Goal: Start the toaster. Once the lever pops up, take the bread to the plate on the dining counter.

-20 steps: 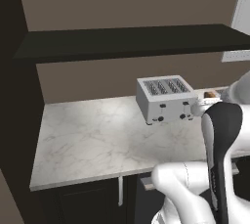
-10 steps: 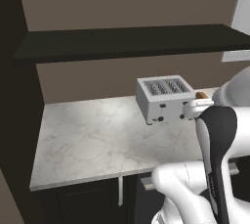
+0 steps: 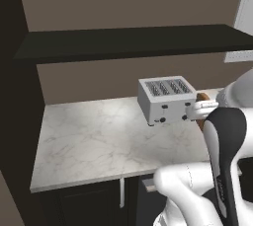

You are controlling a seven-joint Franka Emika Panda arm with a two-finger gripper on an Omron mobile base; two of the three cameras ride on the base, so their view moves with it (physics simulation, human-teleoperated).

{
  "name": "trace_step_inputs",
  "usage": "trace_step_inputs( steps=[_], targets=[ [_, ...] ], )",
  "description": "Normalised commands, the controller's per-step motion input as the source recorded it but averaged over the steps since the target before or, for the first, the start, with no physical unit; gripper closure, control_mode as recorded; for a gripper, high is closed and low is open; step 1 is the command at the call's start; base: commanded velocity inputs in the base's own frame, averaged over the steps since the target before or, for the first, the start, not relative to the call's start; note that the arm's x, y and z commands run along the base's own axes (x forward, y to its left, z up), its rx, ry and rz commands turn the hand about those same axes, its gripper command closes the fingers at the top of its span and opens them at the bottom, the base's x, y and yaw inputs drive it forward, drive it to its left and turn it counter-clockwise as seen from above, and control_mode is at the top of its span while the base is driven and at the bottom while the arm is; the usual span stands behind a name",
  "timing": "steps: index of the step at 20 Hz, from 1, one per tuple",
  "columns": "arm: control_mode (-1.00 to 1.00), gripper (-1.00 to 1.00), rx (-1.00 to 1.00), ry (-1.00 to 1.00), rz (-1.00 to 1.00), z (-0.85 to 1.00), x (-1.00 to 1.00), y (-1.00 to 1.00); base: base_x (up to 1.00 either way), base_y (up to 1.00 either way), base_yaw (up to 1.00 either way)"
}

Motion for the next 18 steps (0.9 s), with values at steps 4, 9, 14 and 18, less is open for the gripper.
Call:
trace_step_inputs(
  steps=[4, 9, 14, 18],
  targets=[
    [1.0, 1.0, 0.0, 0.0, 0.0, 0.0, 0.0, 0.0, -0.51, -0.21, -0.09],
    [1.0, 1.0, 0.0, 0.0, 0.0, 0.0, 0.0, 0.0, -0.87, -0.45, -0.52],
    [1.0, 1.0, 0.0, 0.0, 0.0, 0.0, 0.0, 0.0, -0.51, -0.03, -0.88],
    [1.0, 1.0, 0.0, 0.0, 0.0, 0.0, 0.0, 0.0, -0.12, 0.0, -1.0]
  ],
)
